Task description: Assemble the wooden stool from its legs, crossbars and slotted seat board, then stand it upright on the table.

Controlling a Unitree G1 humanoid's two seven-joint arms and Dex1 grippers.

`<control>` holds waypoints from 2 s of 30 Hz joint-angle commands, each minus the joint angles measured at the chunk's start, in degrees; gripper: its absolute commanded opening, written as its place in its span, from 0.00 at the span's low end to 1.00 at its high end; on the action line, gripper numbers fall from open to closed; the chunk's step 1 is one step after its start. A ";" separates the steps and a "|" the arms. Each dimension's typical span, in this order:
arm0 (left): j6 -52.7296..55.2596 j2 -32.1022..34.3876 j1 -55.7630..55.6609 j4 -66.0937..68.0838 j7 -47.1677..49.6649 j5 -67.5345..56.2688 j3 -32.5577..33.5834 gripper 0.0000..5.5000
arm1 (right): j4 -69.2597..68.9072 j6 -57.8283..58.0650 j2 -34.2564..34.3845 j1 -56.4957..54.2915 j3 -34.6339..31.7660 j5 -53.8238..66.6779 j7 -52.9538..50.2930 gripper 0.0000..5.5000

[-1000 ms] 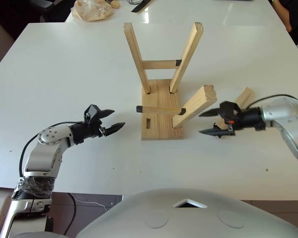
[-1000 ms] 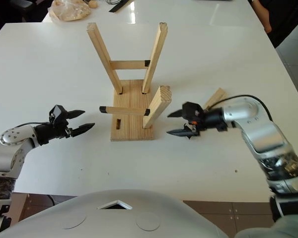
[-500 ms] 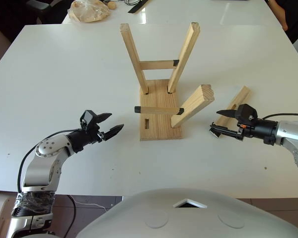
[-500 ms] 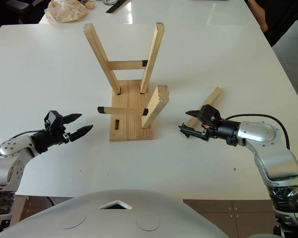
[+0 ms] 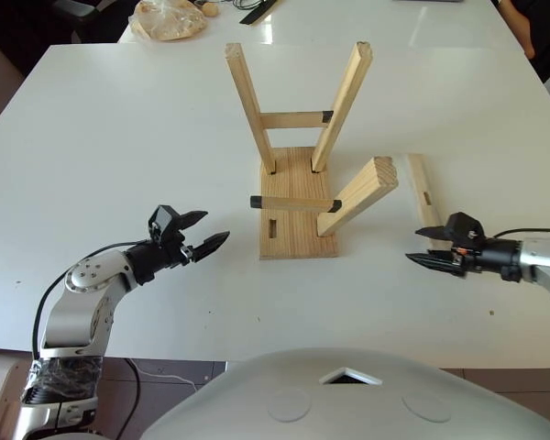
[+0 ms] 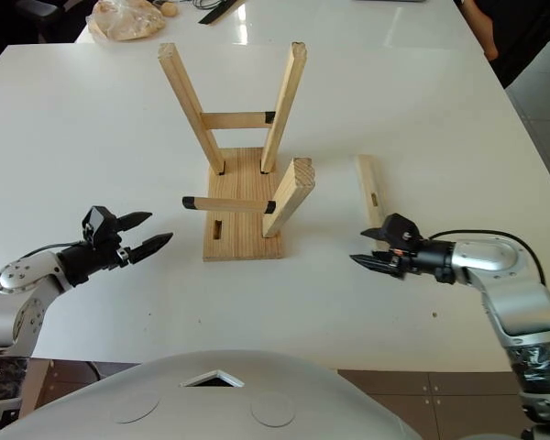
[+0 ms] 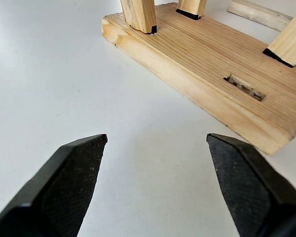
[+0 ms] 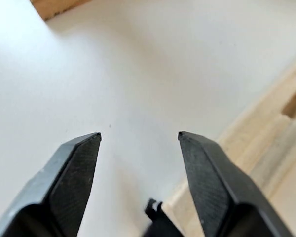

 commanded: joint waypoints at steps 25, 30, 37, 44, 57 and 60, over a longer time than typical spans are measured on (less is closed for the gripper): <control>0.67 -0.10 -0.35 0.29 0.36 0.64 -0.06 0.68 | 12.54 -20.32 -3.85 1.62 -2.28 -7.01 8.37 0.65; 0.82 -0.31 -1.87 1.33 0.60 1.30 -0.90 0.68 | 3.44 -15.86 1.64 -0.34 2.82 -4.65 6.79 0.65; 1.08 0.36 -4.93 3.36 -0.11 2.21 -1.82 0.68 | -5.24 -7.75 6.46 -2.07 4.71 -0.62 2.98 0.65; 0.26 -0.04 -2.98 3.41 0.88 2.79 -1.26 0.68 | 3.36 -11.06 2.38 -2.99 -2.83 -2.38 1.84 0.65; -0.07 -0.12 -2.63 3.98 1.50 3.85 -1.48 0.68 | 16.64 -20.41 4.90 -1.21 1.72 -11.06 -3.40 0.65; -0.04 0.09 -2.67 4.22 1.47 4.03 -1.29 0.68 | 16.20 -19.11 6.18 -1.33 1.69 -9.68 -4.25 0.65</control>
